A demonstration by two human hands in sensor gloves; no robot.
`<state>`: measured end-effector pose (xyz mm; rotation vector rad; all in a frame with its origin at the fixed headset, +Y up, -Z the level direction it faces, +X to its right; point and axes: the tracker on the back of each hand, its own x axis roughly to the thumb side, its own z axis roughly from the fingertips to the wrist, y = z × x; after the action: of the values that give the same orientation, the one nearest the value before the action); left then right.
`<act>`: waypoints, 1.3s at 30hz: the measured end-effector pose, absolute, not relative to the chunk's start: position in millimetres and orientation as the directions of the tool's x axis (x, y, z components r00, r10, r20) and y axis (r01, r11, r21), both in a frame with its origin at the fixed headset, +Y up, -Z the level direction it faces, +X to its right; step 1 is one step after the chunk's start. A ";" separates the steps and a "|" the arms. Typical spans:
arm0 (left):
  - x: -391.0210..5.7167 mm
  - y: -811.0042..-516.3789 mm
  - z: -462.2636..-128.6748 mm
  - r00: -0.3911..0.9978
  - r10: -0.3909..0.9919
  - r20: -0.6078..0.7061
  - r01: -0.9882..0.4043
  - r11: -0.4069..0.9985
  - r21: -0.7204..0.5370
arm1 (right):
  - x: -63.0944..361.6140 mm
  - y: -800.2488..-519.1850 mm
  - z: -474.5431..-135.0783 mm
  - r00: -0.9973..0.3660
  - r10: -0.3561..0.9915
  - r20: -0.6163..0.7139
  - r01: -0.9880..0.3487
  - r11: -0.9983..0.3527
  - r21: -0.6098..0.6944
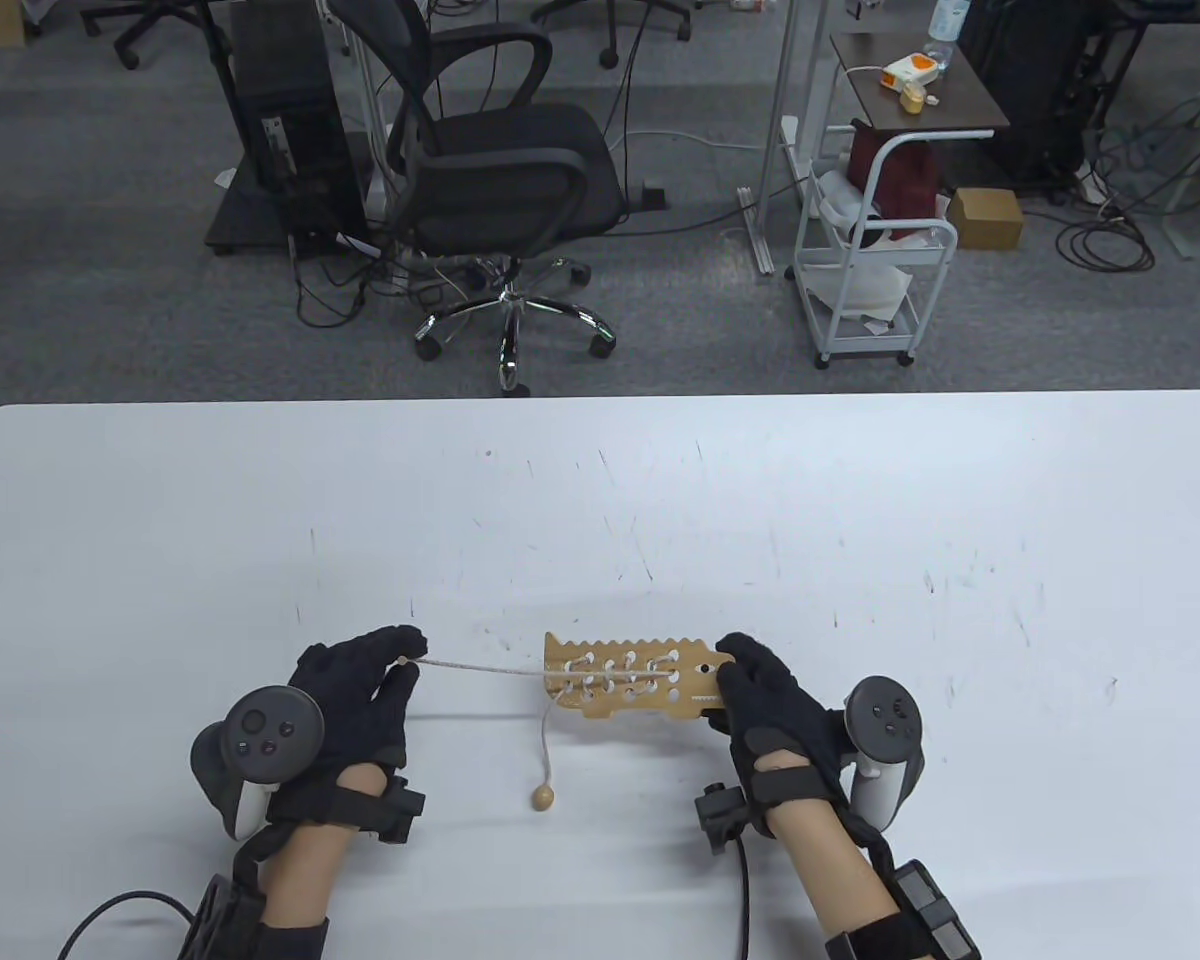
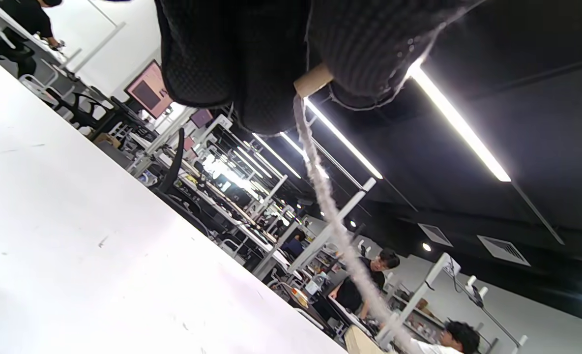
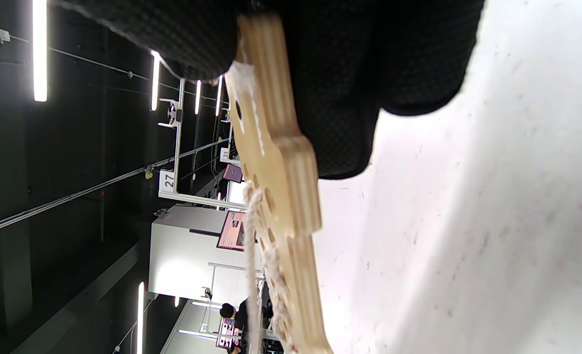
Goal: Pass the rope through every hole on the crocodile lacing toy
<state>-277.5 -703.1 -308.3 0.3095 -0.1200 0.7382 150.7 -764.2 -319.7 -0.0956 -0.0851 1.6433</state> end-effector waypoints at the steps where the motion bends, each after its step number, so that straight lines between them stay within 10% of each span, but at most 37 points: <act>1: -274.1 -702.7 -308.0 0.740 0.633 0.229 -0.673 0.707 0.220 | 149.7 -764.2 -319.4 -0.076 0.997 -0.010 -0.991 -0.077 -0.112; 39: -191.7 -697.8 -281.7 0.664 0.525 0.532 -0.565 0.818 -0.102 | 104.8 -751.4 -301.7 -0.221 0.967 0.124 -0.972 -0.229 0.052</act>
<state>-191.7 -697.8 -281.7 0.0738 -0.5775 0.6166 104.8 -751.4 -301.7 0.1492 -0.0416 1.7955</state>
